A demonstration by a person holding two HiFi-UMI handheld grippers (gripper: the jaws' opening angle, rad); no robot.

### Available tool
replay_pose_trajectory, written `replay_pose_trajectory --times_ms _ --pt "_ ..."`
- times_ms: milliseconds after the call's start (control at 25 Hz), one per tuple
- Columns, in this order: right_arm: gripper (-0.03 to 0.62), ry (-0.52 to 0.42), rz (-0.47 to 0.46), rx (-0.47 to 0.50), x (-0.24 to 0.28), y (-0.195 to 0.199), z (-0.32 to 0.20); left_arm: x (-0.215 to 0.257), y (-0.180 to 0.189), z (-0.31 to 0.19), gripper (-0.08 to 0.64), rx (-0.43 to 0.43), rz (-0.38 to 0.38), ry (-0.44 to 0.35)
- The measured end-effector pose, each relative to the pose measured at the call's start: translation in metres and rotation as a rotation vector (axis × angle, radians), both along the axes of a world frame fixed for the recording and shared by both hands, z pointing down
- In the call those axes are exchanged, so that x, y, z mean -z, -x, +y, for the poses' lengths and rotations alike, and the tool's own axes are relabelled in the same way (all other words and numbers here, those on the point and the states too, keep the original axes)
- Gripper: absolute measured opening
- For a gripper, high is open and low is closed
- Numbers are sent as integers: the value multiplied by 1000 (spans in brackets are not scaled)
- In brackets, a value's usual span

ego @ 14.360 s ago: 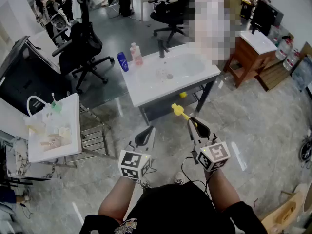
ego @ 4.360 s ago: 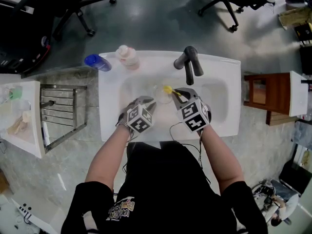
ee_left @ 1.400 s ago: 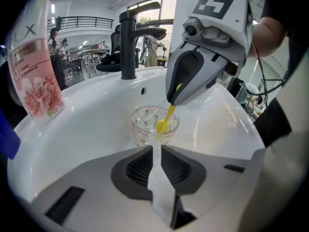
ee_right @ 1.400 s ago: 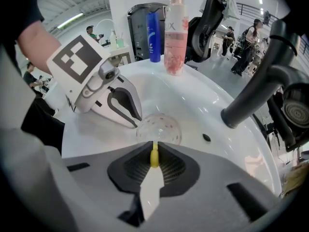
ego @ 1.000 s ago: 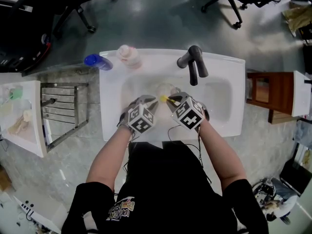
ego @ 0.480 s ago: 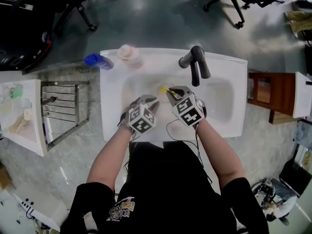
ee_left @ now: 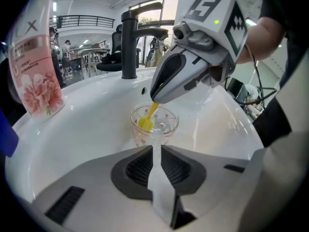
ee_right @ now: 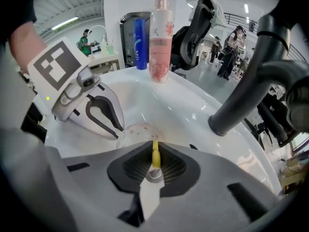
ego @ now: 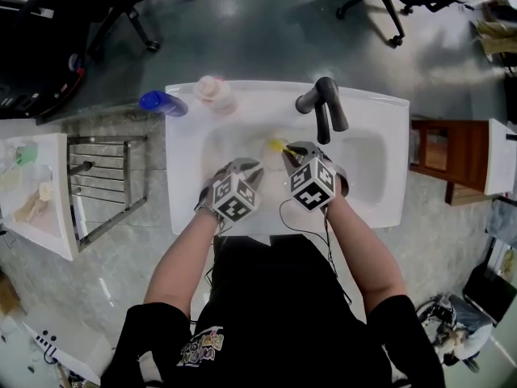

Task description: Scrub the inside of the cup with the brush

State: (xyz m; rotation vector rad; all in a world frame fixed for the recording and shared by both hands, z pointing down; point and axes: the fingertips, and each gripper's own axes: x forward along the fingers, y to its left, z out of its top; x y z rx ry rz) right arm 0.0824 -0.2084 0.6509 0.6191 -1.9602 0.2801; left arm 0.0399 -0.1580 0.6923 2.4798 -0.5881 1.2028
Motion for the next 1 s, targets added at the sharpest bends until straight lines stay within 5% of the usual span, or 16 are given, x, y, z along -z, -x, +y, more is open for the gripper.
replay_pose_trajectory --times_ms 520,1000 --pt "37 91 100 97 -4 -11 26 0 1 -1 48 5 0 -4" --pt "37 187 -53 15 1 3 38 2 0 -1 48 0 -6 -6"
